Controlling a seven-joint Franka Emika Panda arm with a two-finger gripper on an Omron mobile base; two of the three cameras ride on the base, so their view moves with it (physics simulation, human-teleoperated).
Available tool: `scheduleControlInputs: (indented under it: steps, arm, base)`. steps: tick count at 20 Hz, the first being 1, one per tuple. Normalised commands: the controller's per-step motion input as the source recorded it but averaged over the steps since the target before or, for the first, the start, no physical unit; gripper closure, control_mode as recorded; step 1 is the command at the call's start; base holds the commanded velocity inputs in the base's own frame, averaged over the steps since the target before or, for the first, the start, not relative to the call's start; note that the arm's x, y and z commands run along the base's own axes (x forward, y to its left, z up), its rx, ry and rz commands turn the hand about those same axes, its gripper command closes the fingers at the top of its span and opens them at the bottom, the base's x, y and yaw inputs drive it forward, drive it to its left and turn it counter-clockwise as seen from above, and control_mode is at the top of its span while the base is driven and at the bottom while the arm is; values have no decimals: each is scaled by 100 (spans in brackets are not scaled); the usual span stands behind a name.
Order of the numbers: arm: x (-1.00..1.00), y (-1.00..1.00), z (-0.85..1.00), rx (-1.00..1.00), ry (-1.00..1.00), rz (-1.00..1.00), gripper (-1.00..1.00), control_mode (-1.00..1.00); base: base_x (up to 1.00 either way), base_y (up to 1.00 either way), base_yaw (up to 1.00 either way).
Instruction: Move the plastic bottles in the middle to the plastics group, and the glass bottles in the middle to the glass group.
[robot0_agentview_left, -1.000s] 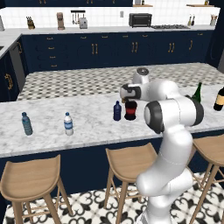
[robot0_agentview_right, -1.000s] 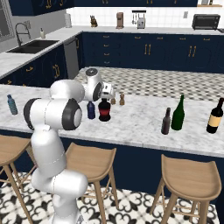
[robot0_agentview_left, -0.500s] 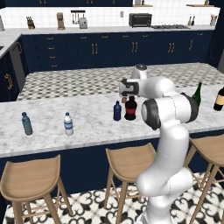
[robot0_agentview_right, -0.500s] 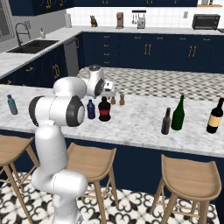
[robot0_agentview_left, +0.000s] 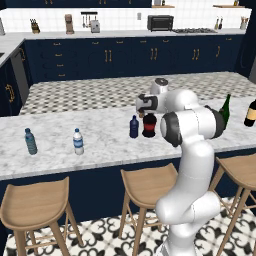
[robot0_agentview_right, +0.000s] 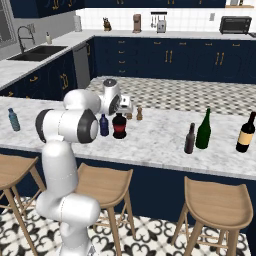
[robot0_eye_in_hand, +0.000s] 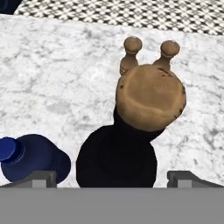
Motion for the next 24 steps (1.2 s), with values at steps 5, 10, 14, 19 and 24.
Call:
scheduleControlInputs:
  steps: [5, 10, 14, 19, 24]
  arm:
    - [10, -7, 0, 0, -8, 0, -100, -100]
    - [2, 0, 0, 0, -4, 0, -100, -100]
    - [7, 0, 0, 0, 0, 0, -100, -100]
    - [15, 0, 0, 0, 0, 0, -100, -100]
    - [12, 0, 0, 0, 0, 0, -100, -100]
  base:
    - [0, 0, 0]
    - [0, 0, 0]
    - [0, 0, 0]
    - [0, 0, 0]
    - [0, 0, 0]
